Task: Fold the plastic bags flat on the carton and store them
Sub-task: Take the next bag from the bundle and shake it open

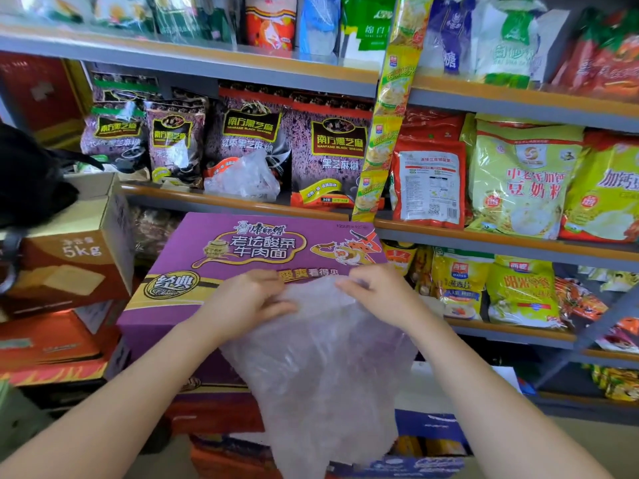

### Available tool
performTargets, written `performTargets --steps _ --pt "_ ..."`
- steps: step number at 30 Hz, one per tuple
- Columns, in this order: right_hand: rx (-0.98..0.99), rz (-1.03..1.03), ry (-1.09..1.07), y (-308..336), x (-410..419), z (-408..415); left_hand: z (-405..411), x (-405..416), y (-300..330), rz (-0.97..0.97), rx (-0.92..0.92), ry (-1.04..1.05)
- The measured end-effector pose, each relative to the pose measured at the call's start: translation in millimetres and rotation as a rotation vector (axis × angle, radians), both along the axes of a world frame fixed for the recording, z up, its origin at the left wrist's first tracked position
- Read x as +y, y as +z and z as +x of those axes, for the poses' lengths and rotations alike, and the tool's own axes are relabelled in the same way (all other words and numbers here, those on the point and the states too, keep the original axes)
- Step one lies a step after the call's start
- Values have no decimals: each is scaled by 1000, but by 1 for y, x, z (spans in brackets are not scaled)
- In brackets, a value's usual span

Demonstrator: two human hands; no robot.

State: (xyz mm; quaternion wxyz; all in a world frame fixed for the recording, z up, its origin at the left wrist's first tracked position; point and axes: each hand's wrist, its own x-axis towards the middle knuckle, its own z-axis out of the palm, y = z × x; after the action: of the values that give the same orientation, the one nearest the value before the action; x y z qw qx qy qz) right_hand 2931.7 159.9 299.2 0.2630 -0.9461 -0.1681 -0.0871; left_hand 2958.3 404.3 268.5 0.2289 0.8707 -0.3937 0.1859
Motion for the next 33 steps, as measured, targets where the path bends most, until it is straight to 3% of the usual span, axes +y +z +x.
performTargets --steps 4,8,13,16,18,21,23,26,29,31,33 --pt "89 34 -78 3 -16 13 2 24 6 50 198 184" --pt "224 96 -107 15 -12 33 16 35 29 -316 285 362" --pt "-199 34 -337 22 24 87 64 29 60 -832 461 445" --pt "-277 13 -435 34 45 129 98 39 77 -1084 619 440" --pt "-236 -67 -477 36 51 161 111 43 80 -1073 903 420" --pt "-113 -193 -425 33 57 186 110 48 72 -896 1287 415" --pt "-145 -27 -362 43 67 176 112 52 62 -841 1327 361" --pt "-82 265 -83 62 90 130 121 50 59 -829 1171 415" --pt "70 -42 102 66 116 93 134 45 58 -802 1042 413" --pt "71 -262 71 52 125 95 140 43 55 -809 1120 376" --pt "9 -288 -45 37 129 107 142 46 53 -838 1264 363"
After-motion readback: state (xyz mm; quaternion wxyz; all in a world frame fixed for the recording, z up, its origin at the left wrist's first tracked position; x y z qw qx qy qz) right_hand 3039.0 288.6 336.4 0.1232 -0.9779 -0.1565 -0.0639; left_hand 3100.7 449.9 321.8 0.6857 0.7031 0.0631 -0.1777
